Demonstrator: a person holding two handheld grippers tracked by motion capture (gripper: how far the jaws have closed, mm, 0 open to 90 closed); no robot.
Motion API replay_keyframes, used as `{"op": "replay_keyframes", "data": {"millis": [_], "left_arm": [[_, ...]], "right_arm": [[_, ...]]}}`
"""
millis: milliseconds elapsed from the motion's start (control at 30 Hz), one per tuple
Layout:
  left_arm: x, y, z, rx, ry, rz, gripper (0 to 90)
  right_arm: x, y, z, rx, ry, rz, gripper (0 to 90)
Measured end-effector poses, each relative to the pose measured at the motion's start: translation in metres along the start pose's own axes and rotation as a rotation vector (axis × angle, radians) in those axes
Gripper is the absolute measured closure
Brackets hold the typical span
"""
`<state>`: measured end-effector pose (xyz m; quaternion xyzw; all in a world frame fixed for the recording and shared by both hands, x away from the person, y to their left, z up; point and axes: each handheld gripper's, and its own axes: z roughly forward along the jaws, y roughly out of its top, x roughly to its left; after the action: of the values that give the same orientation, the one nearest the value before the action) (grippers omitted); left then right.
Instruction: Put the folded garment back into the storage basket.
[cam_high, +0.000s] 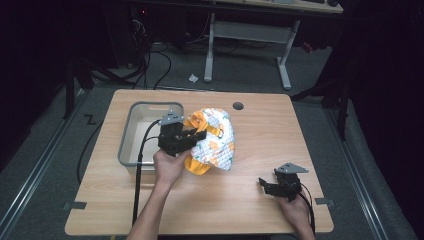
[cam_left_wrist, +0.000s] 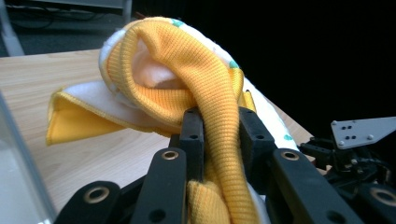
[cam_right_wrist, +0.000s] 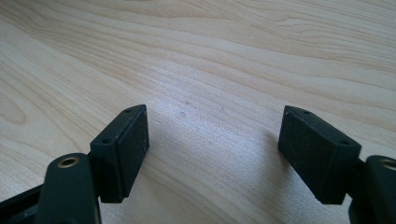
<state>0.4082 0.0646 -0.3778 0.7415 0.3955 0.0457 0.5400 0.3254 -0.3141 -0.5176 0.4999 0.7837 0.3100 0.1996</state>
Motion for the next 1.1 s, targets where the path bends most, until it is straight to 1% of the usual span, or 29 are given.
{"op": "replay_keyframes", "data": {"millis": [133, 367, 467, 500, 567, 600, 767, 1000, 1100], "left_arm": [[0.006, 0.002, -0.008, -0.008, 0.006, -0.005, 74.5], [0.014, 0.005, -0.025, -0.020, 0.041, -0.002, 74.5], [0.021, 0.004, -0.031, -0.029, 0.055, -0.014, 74.5], [0.022, 0.004, -0.033, -0.030, 0.065, -0.016, 74.5], [0.023, 0.004, -0.037, -0.026, 0.094, -0.003, 74.5], [0.024, 0.004, -0.039, -0.024, 0.099, -0.001, 74.5], [0.027, 0.004, -0.048, -0.029, 0.116, 0.004, 74.5], [0.036, 0.003, -0.057, -0.029, 0.135, -0.009, 74.5], [0.038, 0.002, -0.061, -0.030, 0.137, -0.008, 74.5]], "right_arm": [[0.000, 0.000, 0.000, 0.000, 0.000, 0.000, 24.8], [0.000, 0.000, 0.000, 0.000, 0.000, 0.000, 24.8], [0.000, 0.000, 0.000, 0.000, 0.000, 0.000, 24.8], [0.000, 0.000, 0.000, 0.000, 0.000, 0.000, 24.8], [0.000, 0.000, 0.000, 0.000, 0.000, 0.001, 24.8], [0.000, 0.000, 0.000, 0.000, 0.000, 0.000, 24.8], [0.000, 0.000, 0.000, 0.000, -0.001, 0.001, 24.8], [0.000, 0.000, 0.000, 0.000, -0.001, 0.001, 24.8], [0.000, 0.000, 0.000, 0.001, -0.001, 0.003, 24.9]]}}
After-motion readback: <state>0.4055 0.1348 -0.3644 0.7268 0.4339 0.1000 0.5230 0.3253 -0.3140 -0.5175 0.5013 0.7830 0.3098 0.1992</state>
